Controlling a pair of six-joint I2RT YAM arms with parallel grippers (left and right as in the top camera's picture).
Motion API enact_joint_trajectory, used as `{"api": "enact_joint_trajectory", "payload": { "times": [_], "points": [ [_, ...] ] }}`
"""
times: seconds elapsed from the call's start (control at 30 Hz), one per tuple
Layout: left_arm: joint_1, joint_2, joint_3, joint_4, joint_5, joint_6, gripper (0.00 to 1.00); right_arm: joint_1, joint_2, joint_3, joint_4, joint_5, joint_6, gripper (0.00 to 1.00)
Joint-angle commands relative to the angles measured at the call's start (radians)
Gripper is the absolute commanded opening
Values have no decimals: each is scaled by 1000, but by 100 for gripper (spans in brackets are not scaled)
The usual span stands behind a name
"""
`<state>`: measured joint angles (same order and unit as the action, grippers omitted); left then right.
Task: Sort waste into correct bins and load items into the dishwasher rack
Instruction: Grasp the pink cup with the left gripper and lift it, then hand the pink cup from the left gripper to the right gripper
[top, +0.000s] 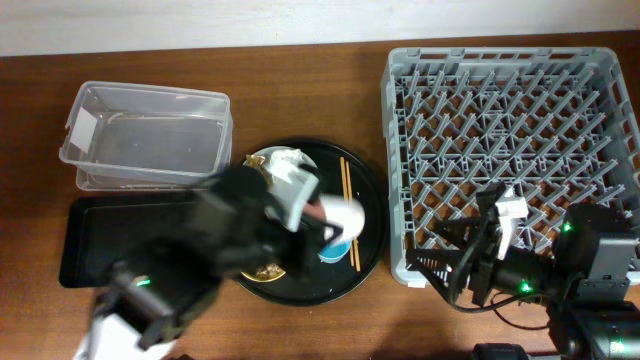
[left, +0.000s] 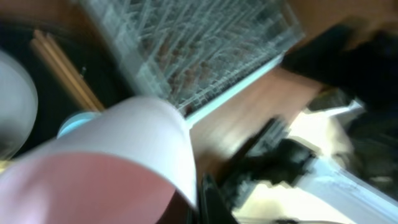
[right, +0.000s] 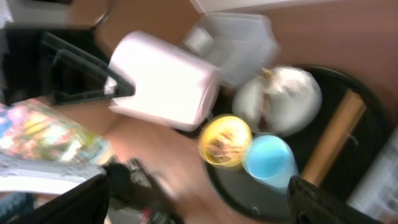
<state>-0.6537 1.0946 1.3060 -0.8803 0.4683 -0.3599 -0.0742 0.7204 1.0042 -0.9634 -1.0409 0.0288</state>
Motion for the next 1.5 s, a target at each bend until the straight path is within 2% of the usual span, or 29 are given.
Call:
{"api": "enact_joint_trajectory", "payload": {
  "times": [0.0, 0.1, 0.17, 0.3, 0.37, 0.43, 0.5, 0.6, 0.67, 0.77, 0.87, 0.93, 0.97, 1.0, 1.03, 1.07, 1.1, 1.13, 1.17, 1.2, 1.23, 1.27, 1.3, 1.33, 1.37, 1.43, 1.47],
  "points": [
    [146, -75, 11, 169, 570, 100, 0, 71, -2, 10, 150, -250, 97, 92],
    [149, -60, 11, 193, 612, 97, 0, 214, 2, 10, 402, -186, 256, 95],
    [148, -60, 11, 241, 718, 97, 0, 277, 24, 10, 496, -151, 291, 95],
    [148, -60, 11, 247, 759, 97, 0, 338, 125, 10, 616, -154, 321, 91],
    [148, -60, 11, 248, 775, 96, 0, 330, 143, 10, 630, -145, 321, 92],
    [148, -78, 11, 248, 774, 96, 0, 257, 150, 10, 628, -149, 329, 91],
    [148, -99, 11, 248, 773, 96, 0, 180, 141, 10, 628, -211, 355, 92],
    [148, -101, 11, 249, 765, 97, 0, 166, 142, 10, 628, -283, 355, 92],
    [148, -101, 11, 253, 728, 97, 0, 208, 142, 10, 628, -317, 355, 92],
    [148, -98, 11, 274, 713, 97, 0, 353, 152, 10, 629, -241, 354, 89],
    [148, -92, 11, 254, 713, 97, 0, 393, 158, 10, 652, -200, 355, 76],
    [148, -93, 11, 231, 713, 97, 0, 393, 150, 10, 704, -204, 355, 88],
    [148, -93, 11, 228, 713, 97, 0, 393, 149, 10, 715, -204, 362, 87],
    [148, -92, 11, 229, 713, 97, 0, 393, 150, 10, 717, -204, 373, 75],
    [148, -93, 11, 229, 709, 101, 0, 393, 150, 10, 717, -204, 373, 71],
    [148, -93, 11, 229, 682, 101, 0, 393, 150, 10, 713, -208, 373, 62],
    [148, -93, 11, 229, 658, 101, 1, 393, 150, 10, 708, -208, 373, 62],
    [148, -93, 11, 229, 629, 100, 14, 390, 150, 10, 707, -204, 372, 62],
    [148, -93, 11, 201, 542, 100, 42, 323, 150, 10, 674, -180, 369, 60],
    [148, -94, 11, 159, 466, 100, 48, 277, 148, 10, 631, -139, 364, 59],
    [148, -96, 11, 96, 370, 100, 53, 165, 144, 10, 492, -31, 320, 58],
    [148, -97, 11, 69, 336, 100, 56, 95, 139, 10, 401, 42, 275, 58],
    [148, -97, 11, 27, 283, 101, 63, -11, 135, 18, 241, 206, 227, 58],
    [148, -97, 11, 8, 256, 101, 65, -54, 135, 34, 134, 346, 215, 57],
    [148, -97, 11, -6, 229, 101, 66, -69, 135, 72, -32, 629, 203, 57],
    [148, -96, 11, -34, 177, 101, 68, -45, 145, 119, -180, 875, 203, 57],
    [148, -95, 11, -35, 161, 101, 69, -18, 166, 127, -230, 924, 198, 58]
  ]
}}
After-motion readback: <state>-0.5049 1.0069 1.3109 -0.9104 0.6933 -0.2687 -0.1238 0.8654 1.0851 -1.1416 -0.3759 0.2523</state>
